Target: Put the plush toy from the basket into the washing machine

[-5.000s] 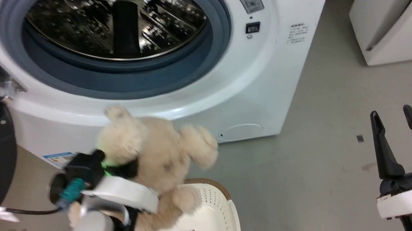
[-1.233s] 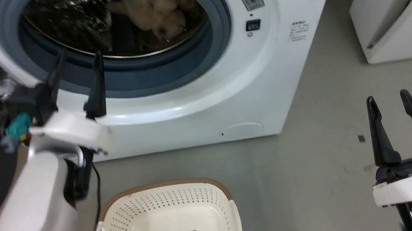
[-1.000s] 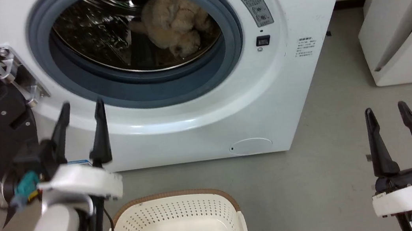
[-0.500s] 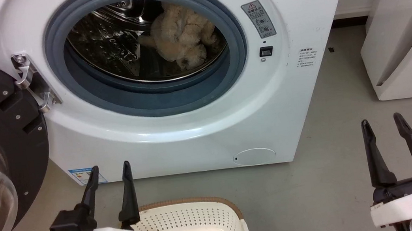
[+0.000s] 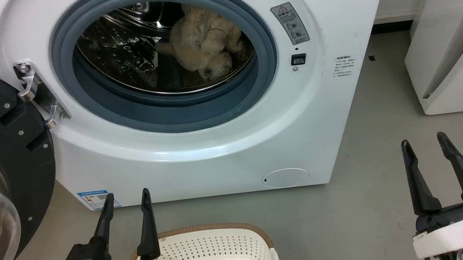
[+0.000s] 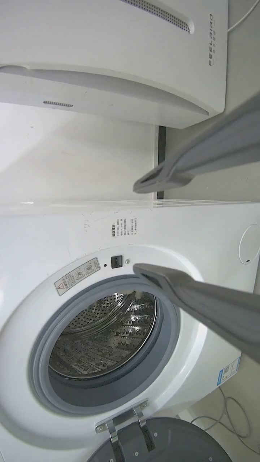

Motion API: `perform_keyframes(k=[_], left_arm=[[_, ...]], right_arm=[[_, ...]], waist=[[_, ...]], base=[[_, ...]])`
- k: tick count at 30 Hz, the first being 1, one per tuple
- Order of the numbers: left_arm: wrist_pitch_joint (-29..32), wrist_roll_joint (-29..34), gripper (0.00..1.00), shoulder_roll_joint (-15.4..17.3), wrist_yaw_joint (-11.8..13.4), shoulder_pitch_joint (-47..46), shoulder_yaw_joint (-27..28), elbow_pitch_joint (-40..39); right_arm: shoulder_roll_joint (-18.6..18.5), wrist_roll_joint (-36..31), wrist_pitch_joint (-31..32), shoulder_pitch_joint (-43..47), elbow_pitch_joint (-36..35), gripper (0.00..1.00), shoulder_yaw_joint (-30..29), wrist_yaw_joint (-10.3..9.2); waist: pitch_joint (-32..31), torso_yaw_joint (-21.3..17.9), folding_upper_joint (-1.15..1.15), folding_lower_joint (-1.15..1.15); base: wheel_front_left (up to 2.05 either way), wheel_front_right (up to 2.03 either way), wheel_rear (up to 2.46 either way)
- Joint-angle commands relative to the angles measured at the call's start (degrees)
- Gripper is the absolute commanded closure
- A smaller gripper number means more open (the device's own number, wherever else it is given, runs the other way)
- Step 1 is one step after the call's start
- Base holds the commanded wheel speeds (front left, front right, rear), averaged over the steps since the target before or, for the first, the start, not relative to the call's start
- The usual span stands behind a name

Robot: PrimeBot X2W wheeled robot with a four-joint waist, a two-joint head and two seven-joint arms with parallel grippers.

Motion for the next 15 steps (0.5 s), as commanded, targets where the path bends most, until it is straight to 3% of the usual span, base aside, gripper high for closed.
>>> perform_keyframes(k=[1,3,4,15], left_arm=[[-0.2,0.8,0.0,-0.4,-0.6,0.9,0.4,0.4],[-0.2,1.1,0.0,-0.9,-0.8,0.9,0.9,0.5],[0.0,0.9,1.0,-0.8,-0.7,0.1,0.9,0.4],[1.0,1.8,1.0,-1.1,-0.8,0.2,1.1,0.0]], right_arm=[[0.0,0.0,-0.2,0.6,0.2,0.0,0.2,-0.05],[0.0,0.0,-0.2,0.6,0.2,0.0,0.2,-0.05],[0.0,0.0,0.0,0.0,0.0,1.0,0.1,0.0],[0.0,-0.5,0.9,0.1,0.0,1.0,0.2,0.0]], waist=[[0.0,0.0,0.0,0.0],[0.0,0.1,0.0,0.0],[0.0,0.1,0.0,0.0],[-0.4,0.0,0.0,0.0]], base=[[0.0,0.0,0.0],[0.0,0.0,0.0],[0.0,0.0,0.0],[0.0,0.0,0.0]])
